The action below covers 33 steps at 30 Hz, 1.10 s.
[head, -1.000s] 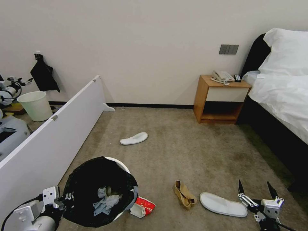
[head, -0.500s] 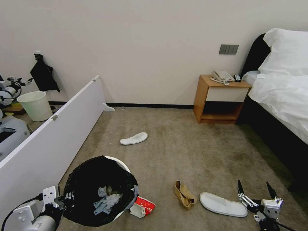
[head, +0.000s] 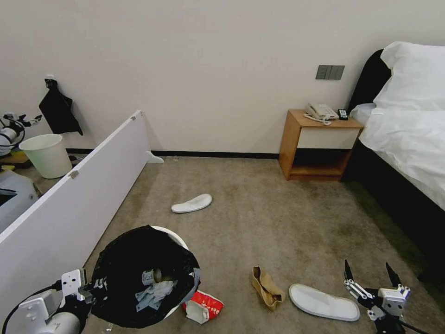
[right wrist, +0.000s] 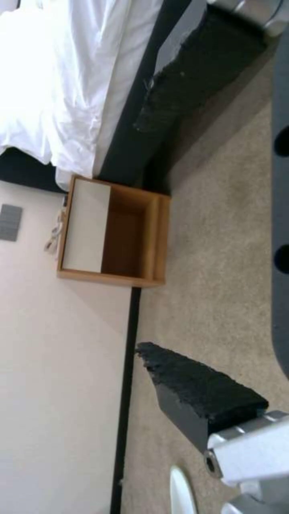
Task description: Pick up the trash bin, then pick up the garbage from the floor and place it into the trash bin.
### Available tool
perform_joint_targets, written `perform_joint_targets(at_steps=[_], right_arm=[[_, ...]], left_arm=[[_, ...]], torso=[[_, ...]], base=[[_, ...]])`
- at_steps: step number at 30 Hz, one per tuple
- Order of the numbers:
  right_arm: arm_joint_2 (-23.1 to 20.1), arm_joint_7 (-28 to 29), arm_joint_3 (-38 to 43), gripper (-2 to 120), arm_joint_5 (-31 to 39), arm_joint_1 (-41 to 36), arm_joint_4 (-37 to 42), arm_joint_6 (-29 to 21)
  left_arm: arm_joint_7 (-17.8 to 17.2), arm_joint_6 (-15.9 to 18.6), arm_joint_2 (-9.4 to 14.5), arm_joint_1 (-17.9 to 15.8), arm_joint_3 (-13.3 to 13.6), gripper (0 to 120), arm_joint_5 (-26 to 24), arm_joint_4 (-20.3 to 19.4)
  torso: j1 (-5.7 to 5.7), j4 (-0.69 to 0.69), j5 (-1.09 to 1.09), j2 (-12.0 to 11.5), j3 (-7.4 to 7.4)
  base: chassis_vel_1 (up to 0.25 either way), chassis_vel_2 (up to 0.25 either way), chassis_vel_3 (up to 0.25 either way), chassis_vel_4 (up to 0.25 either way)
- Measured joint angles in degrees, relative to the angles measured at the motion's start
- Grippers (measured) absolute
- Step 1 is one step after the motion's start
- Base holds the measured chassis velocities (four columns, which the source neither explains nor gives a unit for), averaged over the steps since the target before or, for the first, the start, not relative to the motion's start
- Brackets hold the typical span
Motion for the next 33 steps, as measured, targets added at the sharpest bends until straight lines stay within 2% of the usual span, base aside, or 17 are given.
perform_joint_targets(at_steps=[14, 17, 18, 19, 20, 21, 23, 24, 25, 27, 28, 29, 31, 33], right_arm=[[-0.4, 0.1, -0.1, 100, -0.1, 0.4, -0.4, 0.4], [-4.0, -3.1, 0.4, 100, 0.6, 0.6, -1.8, -1.5], [-4.0, -3.1, 0.4, 100, 0.6, 0.6, -1.8, -1.5], [-5.3, -4.6, 0.4, 100, 1.2, 0.6, -2.5, -1.9], [-8.0, -9.4, 0.5, 100, 4.0, 0.5, -4.1, -3.1], [-8.0, -9.4, 0.5, 100, 4.0, 0.5, -4.1, -3.1], [-14.2, -17.3, 1.0, 100, 6.0, 0.6, -7.2, -4.7], [-17.2, -18.8, 1.0, 100, 5.2, 0.8, -8.6, -5.0], [-17.2, -18.8, 1.0, 100, 5.2, 0.8, -8.6, -5.0], [-24.2, -20.9, 0.3, 100, 4.1, 2.2, -12.0, -5.4], [-24.2, -20.9, 0.3, 100, 4.1, 2.2, -12.0, -5.4], [-27.5, -22.6, -0.5, 100, 3.8, 3.9, -14.7, -5.5], [-29.0, -23.6, -1.1, 100, 3.6, 4.9, -16.2, -5.5], [-33.0, -28.3, -3.6, 100, 2.6, 8.6, -22.8, -4.8]], left_arm=[[0.0, 0.0, 0.0, 0.0, -0.1, 3, -0.1, 0.0], [-0.1, 0.0, 0.3, 0.0, -0.5, 3, -0.4, 0.0], [-0.1, 0.0, 0.3, 0.0, -0.5, 3, -0.4, 0.0], [-0.1, 0.1, 0.4, 0.1, -0.5, 3, -0.5, -0.1], [-0.2, 0.1, 0.7, 0.2, -0.6, 3, -0.8, -0.1], [-0.2, 0.1, 0.7, 0.2, -0.6, 3, -0.8, -0.1], [-0.4, 0.2, 1.1, 0.1, -0.7, 3, -1.2, -0.3], [-0.6, 0.3, 1.2, 0.0, -0.8, 3, -1.2, -0.4], [-0.6, 0.3, 1.2, 0.0, -0.8, 3, -1.2, -0.4], [-0.7, 0.4, 1.2, 0.0, -1.0, 3, -1.2, -0.8], [-0.7, 0.4, 1.2, 0.0, -1.0, 3, -1.2, -0.8], [-0.8, 0.5, 1.0, 0.1, -1.2, 3, -1.3, -1.1], [-0.8, 0.6, 1.0, 0.2, -1.3, 3, -1.2, -1.3], [-1.2, 0.7, 0.8, 0.6, -1.6, 3, -0.9, -1.7]], torso=[[0.0, 0.0, 0.0, 0.0, 0.0], [0.0, 0.0, -0.01, 0.0, 0.0], [0.0, 0.0, -0.01, 0.0, 0.0], [0.0, -0.01, 0.0, 0.0, 0.0], [0.0, 0.0, 0.02, 0.0, 0.0], [0.0, 0.0, 0.02, 0.0, 0.0], [0.0, -0.01, 0.02, 0.0, 0.0], [0.0, -0.03, 0.04, 0.0, 0.0], [0.0, -0.03, 0.04, 0.0, 0.0], [0.0, 0.01, 0.0, 0.0, 0.0], [0.0, 0.01, 0.0, 0.0, 0.0], [0.0, 0.01, 0.0, 0.0, 0.0], [0.0, 0.02, 0.01, 0.0, 0.0], [0.0, 0.01, 0.02, 0.0, 0.0]], base=[[-0.029, 0.028, 0.032, -0.029], [0.0, 0.0, 0.0, 0.0], [0.0, 0.0, 0.0, 0.0], [0.0, 0.0, 0.0, 0.0], [0.0, 0.0, 0.0, 0.0], [0.0, 0.0, 0.0, 0.0], [0.0, 0.0, 0.0, 0.0], [0.0, 0.0, 0.0, 0.0], [0.0, 0.0, 0.0, 0.0], [0.0, 0.0, 0.0, 0.0], [0.0, 0.0, 0.0, 0.0], [0.0, 0.0, 0.0, 0.0], [0.0, 0.0, 0.0, 0.0], [0.0, 0.0, 0.0, 0.0]])
